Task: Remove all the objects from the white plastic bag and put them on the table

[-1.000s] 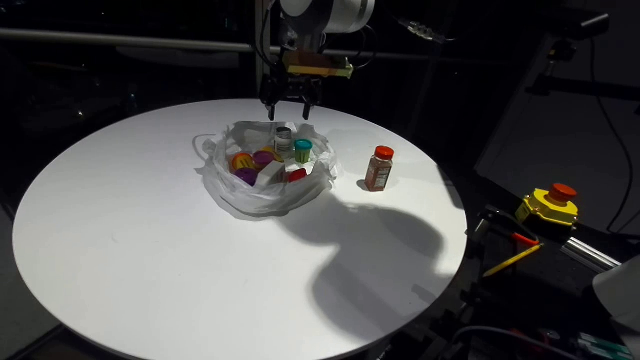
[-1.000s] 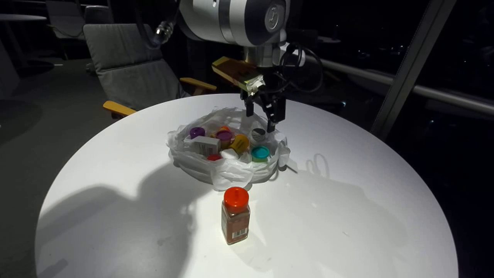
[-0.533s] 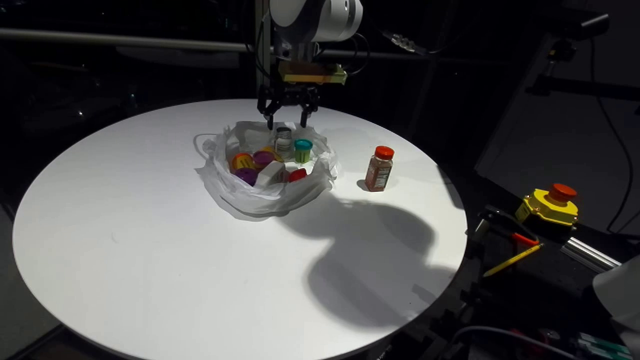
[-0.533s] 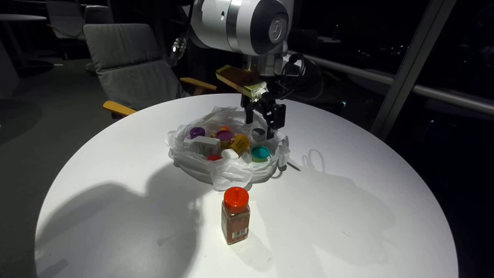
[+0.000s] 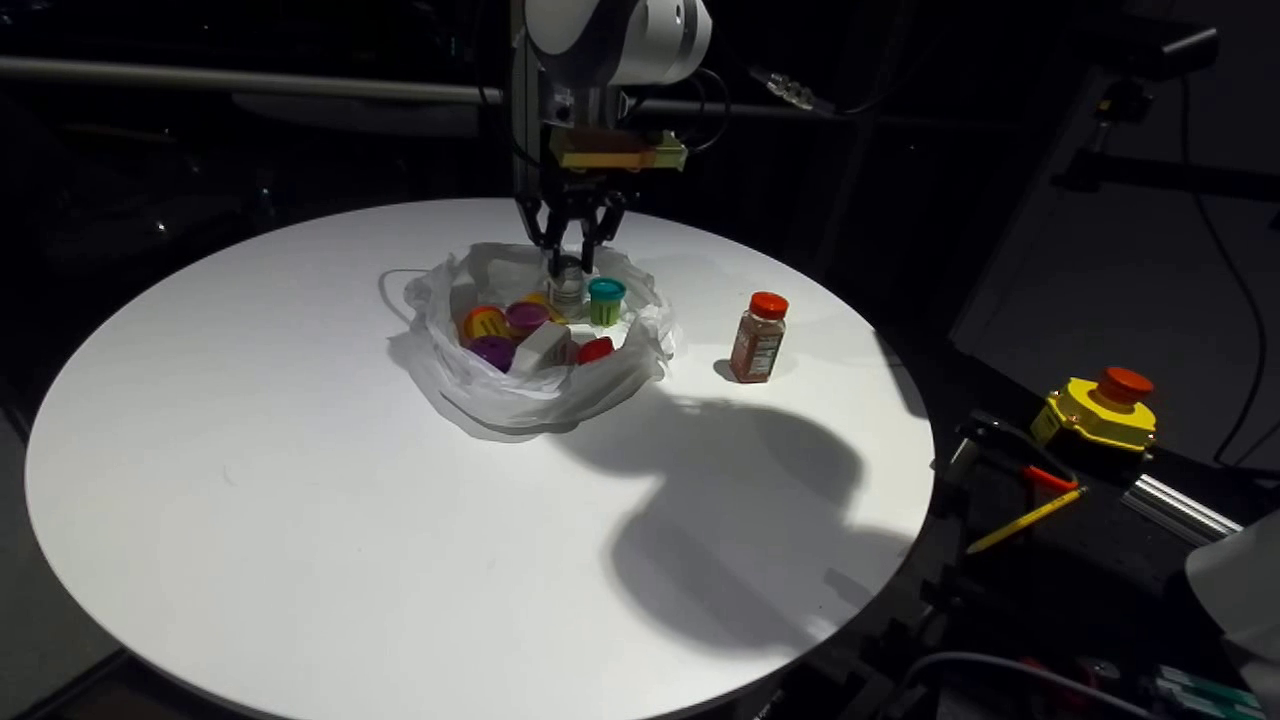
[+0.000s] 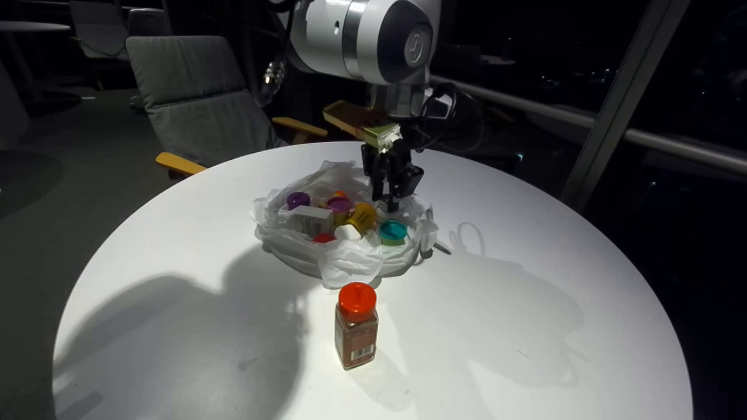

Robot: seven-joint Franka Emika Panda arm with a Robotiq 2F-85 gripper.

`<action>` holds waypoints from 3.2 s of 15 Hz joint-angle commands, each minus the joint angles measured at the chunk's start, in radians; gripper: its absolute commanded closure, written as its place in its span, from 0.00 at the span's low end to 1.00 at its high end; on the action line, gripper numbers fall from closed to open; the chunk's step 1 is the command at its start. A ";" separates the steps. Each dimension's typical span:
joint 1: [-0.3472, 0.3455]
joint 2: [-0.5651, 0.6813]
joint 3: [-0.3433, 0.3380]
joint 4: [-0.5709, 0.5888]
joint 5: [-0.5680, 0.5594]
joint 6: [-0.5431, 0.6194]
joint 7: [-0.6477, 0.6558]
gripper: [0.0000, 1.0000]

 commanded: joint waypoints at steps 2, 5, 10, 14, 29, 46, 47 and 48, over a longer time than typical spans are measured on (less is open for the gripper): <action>0.016 -0.002 0.001 0.023 0.015 -0.048 -0.009 0.81; 0.052 -0.077 -0.016 -0.030 -0.009 -0.068 0.021 0.81; 0.144 -0.297 -0.047 -0.242 -0.062 -0.019 0.118 0.81; 0.213 -0.459 -0.050 -0.443 -0.130 -0.011 0.262 0.81; 0.197 -0.523 0.000 -0.940 -0.143 0.416 0.426 0.81; 0.086 -0.271 -0.077 -0.465 -0.108 0.204 0.388 0.00; 0.077 -0.242 -0.079 -0.430 -0.096 0.196 0.387 0.00; 0.063 -0.222 -0.069 -0.394 -0.068 0.179 0.380 0.00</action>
